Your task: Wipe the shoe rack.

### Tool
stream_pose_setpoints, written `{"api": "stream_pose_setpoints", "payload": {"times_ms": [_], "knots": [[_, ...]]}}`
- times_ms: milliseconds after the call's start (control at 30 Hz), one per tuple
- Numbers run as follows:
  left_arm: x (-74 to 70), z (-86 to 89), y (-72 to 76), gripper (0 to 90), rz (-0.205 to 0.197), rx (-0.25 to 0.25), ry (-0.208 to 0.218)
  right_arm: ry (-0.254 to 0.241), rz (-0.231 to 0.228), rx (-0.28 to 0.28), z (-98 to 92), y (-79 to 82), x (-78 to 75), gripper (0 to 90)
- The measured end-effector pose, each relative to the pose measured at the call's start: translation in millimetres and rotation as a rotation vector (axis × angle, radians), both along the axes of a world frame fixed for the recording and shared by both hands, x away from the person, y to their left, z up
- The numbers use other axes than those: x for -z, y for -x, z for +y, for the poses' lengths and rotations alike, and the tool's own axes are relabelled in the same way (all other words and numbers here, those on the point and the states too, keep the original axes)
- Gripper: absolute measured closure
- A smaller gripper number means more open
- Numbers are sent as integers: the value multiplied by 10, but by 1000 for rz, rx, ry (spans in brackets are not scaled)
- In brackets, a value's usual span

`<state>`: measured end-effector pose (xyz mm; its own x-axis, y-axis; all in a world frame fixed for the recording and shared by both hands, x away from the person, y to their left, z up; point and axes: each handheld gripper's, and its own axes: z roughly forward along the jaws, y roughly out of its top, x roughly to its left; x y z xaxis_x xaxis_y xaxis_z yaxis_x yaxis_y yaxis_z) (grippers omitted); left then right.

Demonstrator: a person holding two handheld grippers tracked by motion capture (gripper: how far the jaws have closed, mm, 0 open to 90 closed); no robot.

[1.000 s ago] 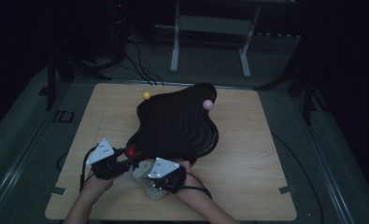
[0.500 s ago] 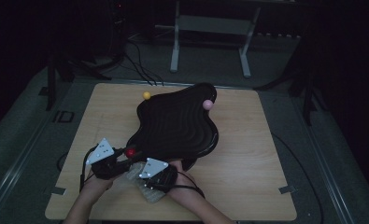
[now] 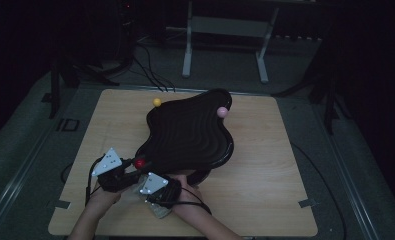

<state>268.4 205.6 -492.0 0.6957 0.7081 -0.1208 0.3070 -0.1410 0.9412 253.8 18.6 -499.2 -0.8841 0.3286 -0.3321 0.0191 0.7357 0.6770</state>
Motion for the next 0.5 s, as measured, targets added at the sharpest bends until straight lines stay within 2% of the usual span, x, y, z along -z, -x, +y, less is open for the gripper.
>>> {"api": "stream_pose_setpoints", "payload": {"times_ms": [133,333,500], "knots": [[3,1,0,596,-2,0,2,9,-42,6,27,41,-11,682],[4,3,-1,596,-1,1,3,4,-1,6,-2,51,41,683],[5,4,-2,595,1,1,5,-13,21,-49,-185,207,-80,682]]}}
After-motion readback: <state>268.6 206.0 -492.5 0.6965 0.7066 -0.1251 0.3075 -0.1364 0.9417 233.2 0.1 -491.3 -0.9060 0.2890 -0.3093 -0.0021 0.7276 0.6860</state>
